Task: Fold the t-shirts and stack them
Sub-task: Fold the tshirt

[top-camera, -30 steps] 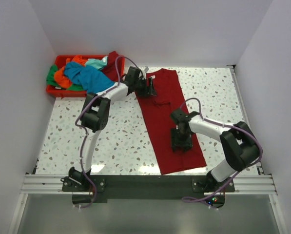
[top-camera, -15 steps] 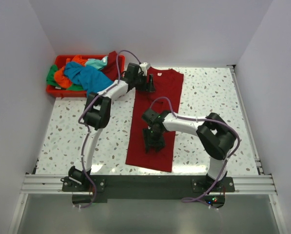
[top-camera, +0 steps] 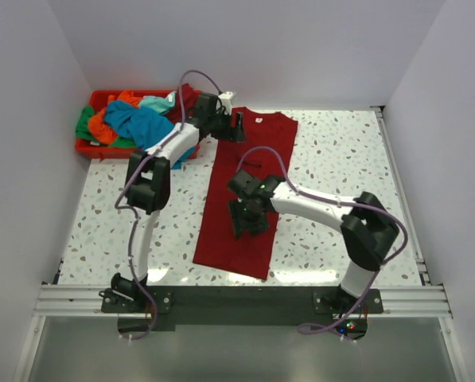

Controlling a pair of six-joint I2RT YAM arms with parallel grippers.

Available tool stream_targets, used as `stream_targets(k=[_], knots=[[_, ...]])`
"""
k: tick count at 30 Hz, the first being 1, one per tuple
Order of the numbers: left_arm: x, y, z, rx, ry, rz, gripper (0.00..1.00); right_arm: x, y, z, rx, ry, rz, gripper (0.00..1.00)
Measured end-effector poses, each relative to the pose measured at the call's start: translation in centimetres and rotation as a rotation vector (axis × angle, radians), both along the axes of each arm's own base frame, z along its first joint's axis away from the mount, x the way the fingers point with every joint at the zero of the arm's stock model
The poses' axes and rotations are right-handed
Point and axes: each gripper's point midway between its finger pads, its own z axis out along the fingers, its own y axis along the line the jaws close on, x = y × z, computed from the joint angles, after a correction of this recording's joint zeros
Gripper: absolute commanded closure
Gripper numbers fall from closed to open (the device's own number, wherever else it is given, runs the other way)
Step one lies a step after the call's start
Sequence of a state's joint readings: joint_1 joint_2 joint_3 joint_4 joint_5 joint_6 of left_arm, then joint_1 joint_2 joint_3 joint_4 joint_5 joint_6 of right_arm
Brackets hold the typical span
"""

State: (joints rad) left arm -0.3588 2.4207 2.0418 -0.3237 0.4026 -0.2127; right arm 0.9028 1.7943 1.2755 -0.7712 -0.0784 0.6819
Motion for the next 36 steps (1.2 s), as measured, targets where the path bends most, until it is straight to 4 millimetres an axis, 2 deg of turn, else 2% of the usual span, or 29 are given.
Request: stream_targets(k=[3, 6, 8, 10, 11, 13, 18, 20, 22, 24, 29, 36], knots=[[-0.9, 1.7, 4.9, 0.0, -0.054, 0.031, 0.21, -0.4, -1.3, 2.8, 0.03, -0.059, -0.006, 0.43], [-3.2, 4.0, 10.5, -0.001, -0.123, 0.073, 0.21, -1.9, -3.4, 3.7, 0.035, -0.074, -0.009, 0.43], [-5.5, 5.9, 13.7, -0.002, -0.172, 0.113, 0.21, -3.3, -5.1, 2.7, 0.008, -0.051, -0.009, 0.43], [-8.0, 7.2, 15.0, 0.001, -0.179, 0.146, 0.23, -4.7, -6.9, 0.9, -0.042, -0.007, -0.008, 0.44], [-9.3, 7.9, 15.0, 0.007, -0.178, 0.159, 0.24, -5.5, -7.7, 0.0, -0.067, 0.017, -0.009, 0.44], [-12.1, 8.9, 13.4, 0.025, -0.127, 0.175, 0.25, -7.0, -8.5, -1.4, -0.093, 0.058, -0.007, 0.45], [-20.6, 12.1, 3.9, 0.135, 0.152, 0.216, 0.27, -9.5, -7.8, -2.6, -0.079, 0.097, 0.032, 0.47], [-23.7, 13.1, 1.7, 0.164, 0.243, 0.231, 0.3, -9.7, -7.1, -2.6, -0.059, 0.089, 0.041, 0.47], [-26.2, 13.8, 0.9, 0.181, 0.296, 0.248, 0.3, -9.6, -6.6, -2.6, -0.042, 0.083, 0.042, 0.47], [-27.9, 13.9, 1.2, 0.188, 0.306, 0.256, 0.3, -9.6, -6.3, -2.6, -0.032, 0.083, 0.037, 0.48], [-30.9, 12.6, 1.6, 0.175, 0.309, 0.243, 0.3, -9.9, -6.1, -3.3, -0.022, 0.107, 0.035, 0.51], [-35.2, 11.4, -0.5, 0.209, 0.399, 0.215, 0.33, -10.5, -6.5, -4.2, -0.041, 0.139, 0.028, 0.6]])
